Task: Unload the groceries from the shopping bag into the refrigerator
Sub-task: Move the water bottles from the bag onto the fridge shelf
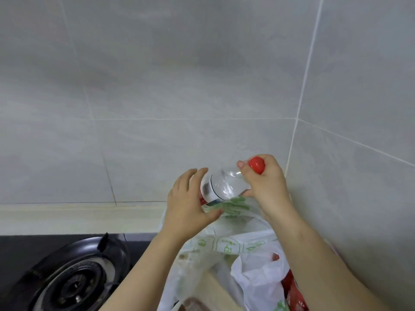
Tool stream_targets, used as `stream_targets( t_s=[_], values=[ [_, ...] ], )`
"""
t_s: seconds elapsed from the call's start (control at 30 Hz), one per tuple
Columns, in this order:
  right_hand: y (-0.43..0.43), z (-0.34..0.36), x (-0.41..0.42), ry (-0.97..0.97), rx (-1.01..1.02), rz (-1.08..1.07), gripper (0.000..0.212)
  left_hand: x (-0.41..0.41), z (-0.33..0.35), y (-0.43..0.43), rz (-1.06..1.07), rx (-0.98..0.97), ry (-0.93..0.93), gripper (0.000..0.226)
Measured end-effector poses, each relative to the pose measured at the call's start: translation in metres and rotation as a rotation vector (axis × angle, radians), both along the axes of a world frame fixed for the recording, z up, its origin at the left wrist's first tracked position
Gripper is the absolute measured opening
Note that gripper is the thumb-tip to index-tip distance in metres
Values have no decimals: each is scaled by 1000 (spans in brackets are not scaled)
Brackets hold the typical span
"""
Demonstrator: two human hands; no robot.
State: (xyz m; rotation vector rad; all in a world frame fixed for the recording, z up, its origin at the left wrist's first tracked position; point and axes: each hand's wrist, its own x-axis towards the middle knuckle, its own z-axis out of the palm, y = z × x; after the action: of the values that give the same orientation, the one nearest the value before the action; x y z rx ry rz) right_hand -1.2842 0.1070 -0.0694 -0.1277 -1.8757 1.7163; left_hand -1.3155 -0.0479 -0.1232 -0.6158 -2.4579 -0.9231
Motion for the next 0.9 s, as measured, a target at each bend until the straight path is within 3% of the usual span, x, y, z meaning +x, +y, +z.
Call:
stream_targets(
  t_s=[0.27, 0.53, 0.73, 0.9],
  values=[
    [-60, 5, 44, -24, -293, 220, 11, 44, 4, -77, 270, -166, 134, 90],
    [-154, 1, 70, -97, -336, 443, 10, 108, 10, -174, 469, -156, 77, 71],
    [-236, -9, 80, -244, -419, 703, 12, 158, 2, -255, 657, -123, 40, 72],
    [-295, -17, 95, -456, -505, 1055, 14, 203, -1, -309, 800, -92, 46, 69]
  ],
)
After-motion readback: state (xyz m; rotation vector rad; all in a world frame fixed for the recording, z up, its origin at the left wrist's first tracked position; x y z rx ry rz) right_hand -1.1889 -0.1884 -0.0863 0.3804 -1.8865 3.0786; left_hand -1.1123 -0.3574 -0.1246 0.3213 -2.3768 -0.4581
